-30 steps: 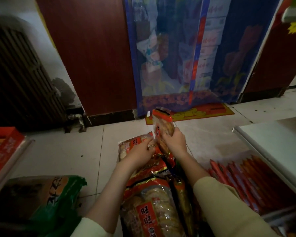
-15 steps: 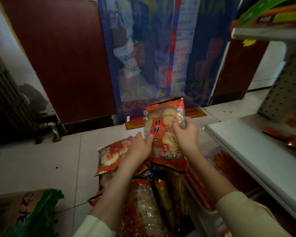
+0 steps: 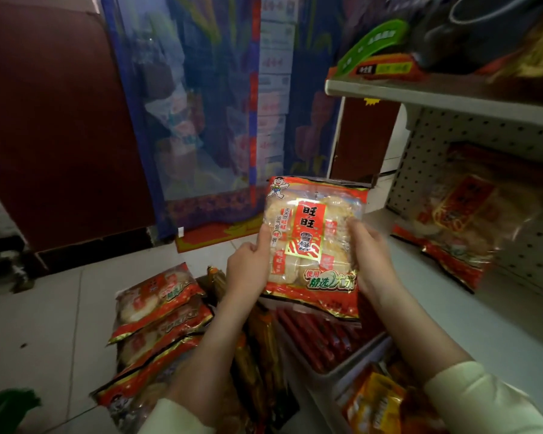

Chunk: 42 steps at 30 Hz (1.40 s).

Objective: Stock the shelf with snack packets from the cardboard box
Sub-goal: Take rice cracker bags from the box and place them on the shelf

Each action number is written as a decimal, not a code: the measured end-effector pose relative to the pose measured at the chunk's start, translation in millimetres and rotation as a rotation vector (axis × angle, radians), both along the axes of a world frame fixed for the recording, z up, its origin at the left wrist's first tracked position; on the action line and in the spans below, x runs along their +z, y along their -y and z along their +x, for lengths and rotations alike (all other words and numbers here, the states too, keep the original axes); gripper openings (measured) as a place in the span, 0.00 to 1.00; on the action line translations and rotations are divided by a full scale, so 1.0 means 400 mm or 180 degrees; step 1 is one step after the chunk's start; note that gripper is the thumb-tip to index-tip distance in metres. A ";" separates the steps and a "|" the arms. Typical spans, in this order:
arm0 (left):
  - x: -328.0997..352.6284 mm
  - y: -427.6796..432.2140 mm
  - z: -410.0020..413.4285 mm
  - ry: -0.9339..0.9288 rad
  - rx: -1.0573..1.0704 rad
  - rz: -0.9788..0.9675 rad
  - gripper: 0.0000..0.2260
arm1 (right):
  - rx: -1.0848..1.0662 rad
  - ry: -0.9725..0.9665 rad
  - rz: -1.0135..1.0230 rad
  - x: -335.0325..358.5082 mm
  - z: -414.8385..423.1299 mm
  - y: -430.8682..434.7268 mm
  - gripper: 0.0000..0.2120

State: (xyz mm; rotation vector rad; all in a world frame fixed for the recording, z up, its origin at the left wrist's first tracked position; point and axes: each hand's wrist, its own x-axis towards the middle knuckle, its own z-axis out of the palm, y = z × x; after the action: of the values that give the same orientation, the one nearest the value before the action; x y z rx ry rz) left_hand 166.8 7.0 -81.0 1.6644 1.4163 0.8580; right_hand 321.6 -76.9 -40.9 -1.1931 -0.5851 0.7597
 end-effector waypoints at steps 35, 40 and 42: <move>-0.021 0.045 -0.023 0.0314 0.0150 0.0954 0.31 | 0.0530 0.1934 -0.0473 0.158 0.039 -0.100 0.07; -0.037 0.017 -0.066 0.0042 0.0238 0.0747 0.30 | -0.0140 0.1577 -0.0334 0.149 0.039 -0.126 0.11; -0.044 0.010 -0.073 -0.0176 0.0245 0.0761 0.25 | -0.0229 0.1526 -0.0351 0.149 0.040 -0.129 0.12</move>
State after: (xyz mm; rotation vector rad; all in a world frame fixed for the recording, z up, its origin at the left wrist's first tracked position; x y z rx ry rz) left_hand 137.7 3.0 -98.4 1.8326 1.4697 1.0671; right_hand 337.7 -25.3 18.9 -1.5039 -0.8965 0.4462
